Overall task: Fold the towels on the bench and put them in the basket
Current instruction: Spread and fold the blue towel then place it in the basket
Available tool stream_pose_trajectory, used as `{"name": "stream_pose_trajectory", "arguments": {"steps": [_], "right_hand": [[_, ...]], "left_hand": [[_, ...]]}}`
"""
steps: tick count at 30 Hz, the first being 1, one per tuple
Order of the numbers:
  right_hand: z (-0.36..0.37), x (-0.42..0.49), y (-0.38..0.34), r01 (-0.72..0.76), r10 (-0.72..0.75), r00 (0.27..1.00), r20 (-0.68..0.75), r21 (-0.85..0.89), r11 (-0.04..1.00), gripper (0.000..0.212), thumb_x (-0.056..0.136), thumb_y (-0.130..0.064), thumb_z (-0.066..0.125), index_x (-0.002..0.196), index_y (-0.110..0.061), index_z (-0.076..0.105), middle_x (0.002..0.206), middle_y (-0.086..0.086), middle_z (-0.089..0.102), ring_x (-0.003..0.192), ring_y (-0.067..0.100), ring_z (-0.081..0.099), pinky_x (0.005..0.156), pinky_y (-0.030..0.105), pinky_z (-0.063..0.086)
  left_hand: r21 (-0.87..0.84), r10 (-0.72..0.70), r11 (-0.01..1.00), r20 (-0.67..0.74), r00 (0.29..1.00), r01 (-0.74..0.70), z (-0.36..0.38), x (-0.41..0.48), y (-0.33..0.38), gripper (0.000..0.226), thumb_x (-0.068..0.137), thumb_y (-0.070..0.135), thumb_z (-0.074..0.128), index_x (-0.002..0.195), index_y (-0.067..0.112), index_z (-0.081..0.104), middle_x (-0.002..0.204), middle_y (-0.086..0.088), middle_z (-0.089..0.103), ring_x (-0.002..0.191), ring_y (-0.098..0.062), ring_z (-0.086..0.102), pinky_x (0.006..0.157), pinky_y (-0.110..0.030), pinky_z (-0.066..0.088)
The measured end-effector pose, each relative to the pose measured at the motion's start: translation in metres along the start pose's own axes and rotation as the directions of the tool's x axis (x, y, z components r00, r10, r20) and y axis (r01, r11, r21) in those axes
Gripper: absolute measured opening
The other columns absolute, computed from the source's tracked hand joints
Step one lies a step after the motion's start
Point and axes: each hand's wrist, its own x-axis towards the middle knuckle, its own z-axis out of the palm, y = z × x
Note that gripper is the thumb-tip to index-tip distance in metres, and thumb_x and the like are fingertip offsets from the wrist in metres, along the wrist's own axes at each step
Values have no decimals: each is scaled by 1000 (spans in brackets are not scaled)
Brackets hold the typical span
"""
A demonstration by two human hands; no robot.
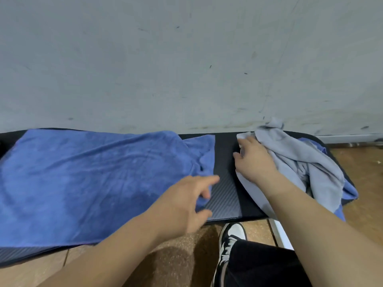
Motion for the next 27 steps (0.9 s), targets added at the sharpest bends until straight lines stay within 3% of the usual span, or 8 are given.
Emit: {"name": "stream_pose_trajectory", "arguments": {"steps": [2, 4, 8, 11, 15, 18, 21, 27], "right_hand": [[-9, 0, -14, 19, -3, 991, -135, 114, 993, 26, 95, -24, 60, 116, -12, 70, 126, 13, 62, 118, 36, 57, 93, 40, 47], [-15, 0, -29, 38, 3, 982, -188, 215, 976, 20, 96, -29, 58, 88, -16, 71, 94, 10, 67, 92, 32, 62, 74, 34, 47], [-8, 3, -49, -242, 203, 970, 131, 518, 820, 55, 96, -47, 59, 57, -17, 36, 54, 1, 40, 55, 25, 41, 57, 34, 39], [0, 13, -59, -288, 234, 958, 167, 559, 777, 65, 90, -51, 68, 50, -21, 26, 41, -6, 26, 48, 23, 29, 57, 36, 30], [4, 26, -77, -254, 198, 967, 159, 626, 737, 56, 82, -33, 80, 55, -20, 32, 50, -2, 33, 55, 21, 35, 55, 32, 31], [0, 31, -88, -138, 168, 986, 25, 693, 707, 38, 83, -16, 71, 63, -18, 39, 57, -3, 39, 55, 17, 37, 49, 24, 34], [-12, 32, -86, -59, 200, 977, -75, 805, 590, 31, 86, -12, 64, 68, -19, 40, 61, -6, 37, 53, 11, 32, 47, 21, 29], [-8, 30, -53, -131, 268, 960, -74, 729, 672, 20, 82, 2, 55, 86, -17, 48, 70, -3, 48, 59, 16, 43, 51, 26, 35]], "left_hand": [[29, 106, 994, 6, 994, -106, 1, -6, 4, 51, 93, 33, 71, 142, 36, 58, 110, 22, 57, 109, 2, 51, 94, -20, 46], [104, 126, 988, -126, 984, -113, -5, -6, 1, 43, 92, 37, 67, 135, 31, 63, 112, 18, 58, 105, -1, 55, 87, -24, 51], [162, -128, 975, -144, 981, 151, -13, -4, -15, 65, 89, 52, 69, 146, 28, 50, 122, 11, 52, 111, -11, 55, 91, -32, 51], [88, -296, 950, -56, 954, 300, -6, -2, -16, 84, 86, 46, 77, 155, 26, 35, 127, 8, 49, 112, -15, 55, 99, -35, 50], [-111, -419, 905, -68, 905, 411, 1, 8, -15, 61, 86, 24, 78, 140, 23, 51, 102, 5, 61, 91, -19, 63, 89, -38, 55], [-74, -344, 937, -30, 939, 341, 6, 7, -13, 29, 85, 13, 68, 112, 23, 63, 83, 0, 64, 70, -15, 59, 75, -41, 57], [-138, -262, 956, 12, 965, 261, 9, 3, -9, 29, 82, 6, 62, 100, 28, 62, 66, 7, 52, 59, -9, 46, 61, -30, 46], [-83, -44, 996, 6, 999, 45, 16, -5, -5, 21, 75, 11, 58, 85, 29, 56, 90, 13, 52, 80, -8, 50, 66, -20, 40]]}}
